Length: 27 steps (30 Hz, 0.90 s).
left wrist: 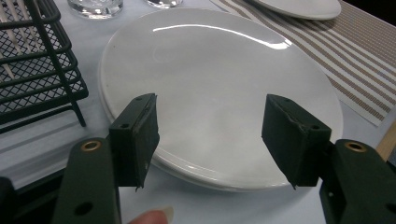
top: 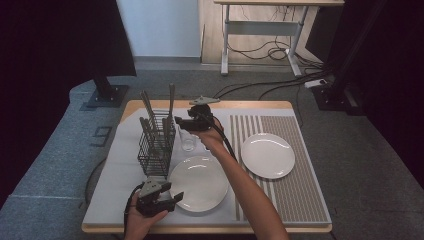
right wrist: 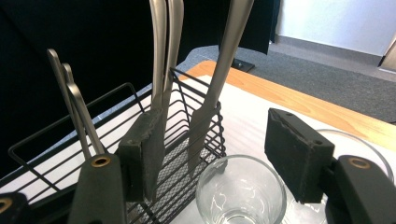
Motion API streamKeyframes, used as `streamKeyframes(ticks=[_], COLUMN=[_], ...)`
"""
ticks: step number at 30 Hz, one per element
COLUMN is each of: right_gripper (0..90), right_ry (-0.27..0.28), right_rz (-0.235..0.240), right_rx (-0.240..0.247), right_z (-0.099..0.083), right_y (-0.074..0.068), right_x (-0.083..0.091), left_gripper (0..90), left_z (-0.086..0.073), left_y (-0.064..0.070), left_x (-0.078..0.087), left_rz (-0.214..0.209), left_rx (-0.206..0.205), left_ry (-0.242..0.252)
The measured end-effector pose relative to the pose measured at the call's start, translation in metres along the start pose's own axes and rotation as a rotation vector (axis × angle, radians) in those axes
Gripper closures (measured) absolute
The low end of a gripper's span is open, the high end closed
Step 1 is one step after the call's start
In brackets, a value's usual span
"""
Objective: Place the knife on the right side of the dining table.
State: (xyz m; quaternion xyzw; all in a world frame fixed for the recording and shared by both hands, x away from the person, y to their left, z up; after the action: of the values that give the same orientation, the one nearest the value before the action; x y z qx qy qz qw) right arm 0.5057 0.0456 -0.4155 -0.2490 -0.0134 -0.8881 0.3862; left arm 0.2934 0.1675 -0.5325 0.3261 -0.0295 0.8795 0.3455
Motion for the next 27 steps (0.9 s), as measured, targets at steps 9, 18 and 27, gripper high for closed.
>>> streamKeyframes(ticks=[9,18,27], right_gripper=[38.8,39.3,39.4], right_ry=[-0.001,-0.018,-0.016], right_rz=[-0.007,-0.005,-0.009], right_rx=[0.009,0.018,0.019], right_z=[0.007,0.012,0.019], right_y=[-0.002,-0.004,-0.003], right_x=[-0.005,-0.013,-0.016], left_gripper=[36.4,36.4,36.4], left_z=[0.001,0.001,0.002], left_y=[0.000,-0.001,-0.001], left_x=[0.001,0.003,0.004], left_rz=[-0.002,-0.004,-0.012], left_rx=[0.001,0.003,0.008], left_ry=[0.003,0.006,0.014])
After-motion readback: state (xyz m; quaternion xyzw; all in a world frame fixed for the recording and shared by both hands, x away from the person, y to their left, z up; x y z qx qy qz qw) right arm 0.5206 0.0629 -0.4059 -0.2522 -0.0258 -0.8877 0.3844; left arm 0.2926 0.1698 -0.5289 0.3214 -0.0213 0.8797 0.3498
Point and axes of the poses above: each handheld gripper's, and its own axes: x roughly backward along the jaws, z roughly out of its top, y roughly to its right, the point moved 5 cm from there along -x, roughly forward along the jaws, and after that the axes turned 3 degrees about -y, right-handed, at the moved point
